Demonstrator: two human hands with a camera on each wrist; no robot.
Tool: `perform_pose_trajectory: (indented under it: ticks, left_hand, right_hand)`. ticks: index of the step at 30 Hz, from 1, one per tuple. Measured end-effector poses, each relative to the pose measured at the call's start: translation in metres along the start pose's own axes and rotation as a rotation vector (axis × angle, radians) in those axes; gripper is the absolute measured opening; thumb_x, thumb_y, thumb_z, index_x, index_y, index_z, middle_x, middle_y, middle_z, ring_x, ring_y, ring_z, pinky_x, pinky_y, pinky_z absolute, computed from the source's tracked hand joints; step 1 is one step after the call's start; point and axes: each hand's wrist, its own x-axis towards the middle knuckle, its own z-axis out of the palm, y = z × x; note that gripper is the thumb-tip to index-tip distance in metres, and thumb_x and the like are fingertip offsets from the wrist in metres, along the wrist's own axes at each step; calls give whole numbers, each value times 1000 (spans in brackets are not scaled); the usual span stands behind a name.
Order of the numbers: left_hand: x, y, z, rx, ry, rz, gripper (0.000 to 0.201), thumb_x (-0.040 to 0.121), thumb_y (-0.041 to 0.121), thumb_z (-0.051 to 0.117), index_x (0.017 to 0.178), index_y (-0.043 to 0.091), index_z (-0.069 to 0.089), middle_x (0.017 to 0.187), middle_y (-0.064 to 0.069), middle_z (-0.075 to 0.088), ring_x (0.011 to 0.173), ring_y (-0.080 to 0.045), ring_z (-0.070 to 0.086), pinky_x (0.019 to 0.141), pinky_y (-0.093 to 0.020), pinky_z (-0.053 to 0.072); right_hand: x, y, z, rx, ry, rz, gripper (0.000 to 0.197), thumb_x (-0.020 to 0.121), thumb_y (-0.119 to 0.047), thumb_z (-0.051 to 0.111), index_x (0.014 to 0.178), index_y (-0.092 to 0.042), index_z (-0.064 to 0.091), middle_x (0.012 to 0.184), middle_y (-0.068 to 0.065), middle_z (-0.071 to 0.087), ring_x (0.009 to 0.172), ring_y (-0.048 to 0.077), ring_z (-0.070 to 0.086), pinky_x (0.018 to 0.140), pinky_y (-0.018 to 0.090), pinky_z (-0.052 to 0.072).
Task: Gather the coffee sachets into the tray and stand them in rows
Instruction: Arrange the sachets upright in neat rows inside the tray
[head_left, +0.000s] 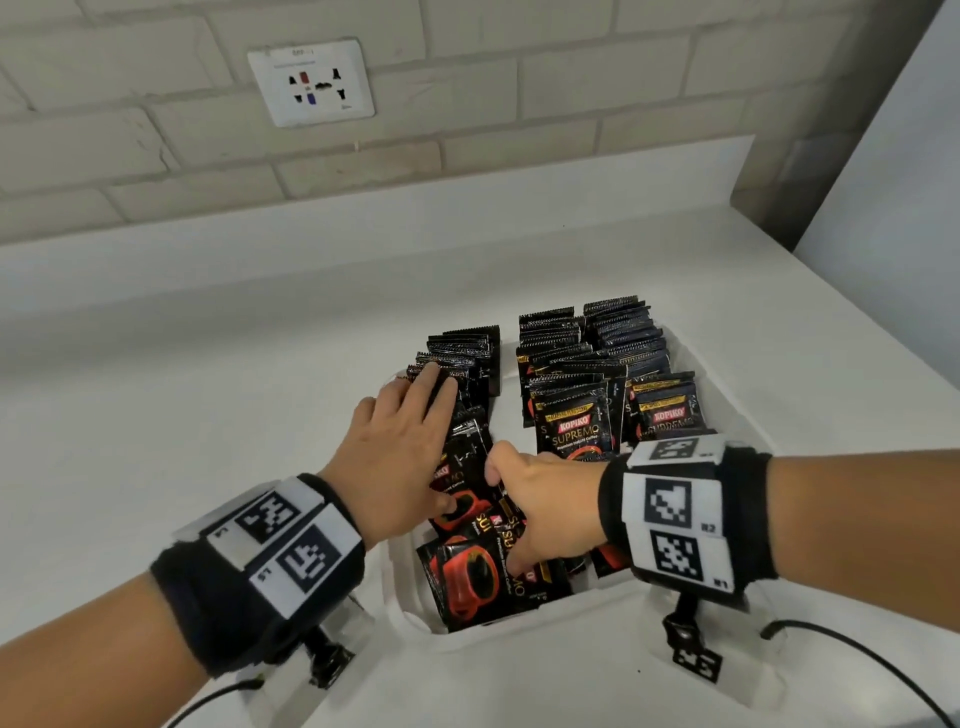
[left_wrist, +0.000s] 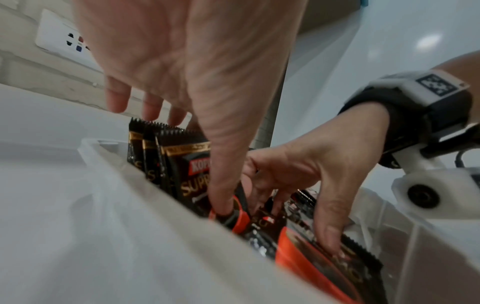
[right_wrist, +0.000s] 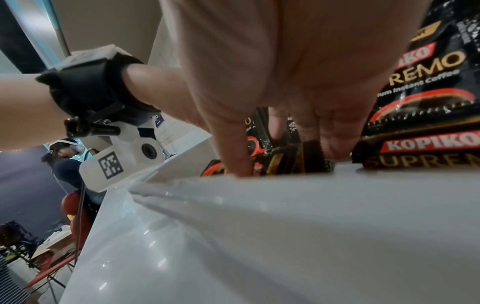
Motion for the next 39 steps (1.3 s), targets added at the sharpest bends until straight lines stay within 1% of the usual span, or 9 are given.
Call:
perform_pose_trajectory:
  ticks: [5, 10, 15, 24, 27, 29, 33, 35, 39]
  left_hand:
    - [0, 1, 5, 50, -40, 30, 103, 86, 52, 53, 144, 14, -23, 153, -7, -25, 143, -27, -12, 115, -43, -1]
    - [-1, 5, 5, 67, -47, 31, 110, 82, 54, 57, 143, 15, -26, 152, -7, -28, 142, -27, -19, 113, -48, -9]
    - [0, 7, 7, 104, -9, 36, 113, 80, 56, 57, 142, 18, -29, 153, -10, -24, 142, -29, -16, 112, -52, -9]
    - [0, 9, 9, 135, 13, 6, 109, 82, 55, 54, 142, 17, -28, 153, -10, -21, 143, -29, -11, 111, -56, -5]
    - [1, 9, 9, 145, 13, 13, 109, 81, 56, 55, 142, 17, -27, 153, -11, -20, 143, -29, -9, 111, -56, -4]
    - [2, 9, 9, 151, 11, 16, 109, 81, 56, 54, 143, 17, -27, 153, -11, -20, 143, -29, -8, 112, -56, -3]
    - [3, 6, 9, 145, 13, 14, 109, 80, 57, 55, 143, 20, -26, 154, -9, -18, 143, -28, -7, 112, -56, -1]
    - [4, 5, 9, 142, 15, 12, 109, 80, 58, 55, 143, 21, -26, 154, -8, -18, 143, -28, -6, 112, -56, 0]
    - [4, 5, 11, 132, 31, 0, 109, 80, 59, 55, 144, 21, -25, 154, -8, -17, 143, -28, -5, 112, -55, 2]
  right_hand:
    - [0, 0, 1, -1, 19, -5, 76, 77, -30, 73, 131, -14, 22, 85, -3, 41, 61, 4, 32, 54, 20, 37]
    - [-1, -3, 10, -114, 68, -19, 83, 68, -36, 79, 128, -11, 27, 115, 8, 49, 104, 20, 43, 86, 36, 46]
    - [1, -3, 7, -126, 29, 63, 91, 65, -44, 79, 131, -17, 23, 119, 7, 49, 108, 22, 40, 94, 42, 41]
    - [8, -2, 11, -62, -14, 121, 93, 63, -54, 76, 133, -19, 24, 123, 4, 51, 114, 24, 41, 96, 46, 39]
    - [8, -3, 10, -4, -41, 114, 90, 67, -53, 74, 134, -15, 27, 112, 3, 53, 93, 19, 52, 80, 36, 50]
    - [6, -4, 10, -46, -37, 99, 86, 69, -58, 69, 134, -12, 36, 118, 3, 50, 98, 19, 54, 80, 31, 49]
    - [7, -6, 11, -132, 11, 82, 64, 72, -66, 60, 99, -8, 56, 98, 3, 52, 85, 19, 55, 74, 32, 44]
    - [8, -6, 11, -176, 26, 70, 55, 75, -65, 58, 77, -11, 49, 73, 0, 50, 72, 18, 50, 73, 32, 39]
    - [6, -6, 10, -265, 44, 74, 56, 74, -69, 55, 65, -16, 42, 63, -3, 46, 64, 15, 42, 80, 35, 31]
